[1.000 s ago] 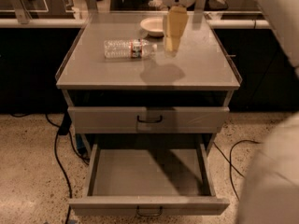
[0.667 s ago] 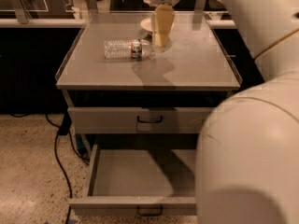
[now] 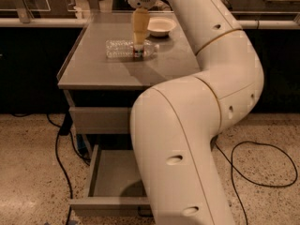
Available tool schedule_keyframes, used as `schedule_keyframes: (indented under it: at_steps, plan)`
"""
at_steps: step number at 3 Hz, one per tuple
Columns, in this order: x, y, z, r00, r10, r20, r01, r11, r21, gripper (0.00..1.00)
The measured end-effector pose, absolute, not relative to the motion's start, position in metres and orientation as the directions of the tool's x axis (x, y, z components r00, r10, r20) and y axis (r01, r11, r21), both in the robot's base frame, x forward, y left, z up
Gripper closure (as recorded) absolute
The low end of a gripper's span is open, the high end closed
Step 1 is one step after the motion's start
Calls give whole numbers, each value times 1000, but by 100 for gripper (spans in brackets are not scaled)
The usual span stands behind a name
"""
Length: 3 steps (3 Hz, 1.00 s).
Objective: Place water bottle into middle drawer
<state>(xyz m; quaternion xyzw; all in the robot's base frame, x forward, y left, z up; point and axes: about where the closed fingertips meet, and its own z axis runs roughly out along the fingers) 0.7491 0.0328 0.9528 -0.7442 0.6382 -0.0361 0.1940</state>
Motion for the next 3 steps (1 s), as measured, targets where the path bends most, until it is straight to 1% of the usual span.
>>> schedule_keyframes:
  at_steps: [1, 3]
  plan:
    - [760, 39, 953, 188, -960, -207, -924, -101, -370, 0]
    - [772, 51, 940, 198, -959, -203, -922, -112, -370, 0]
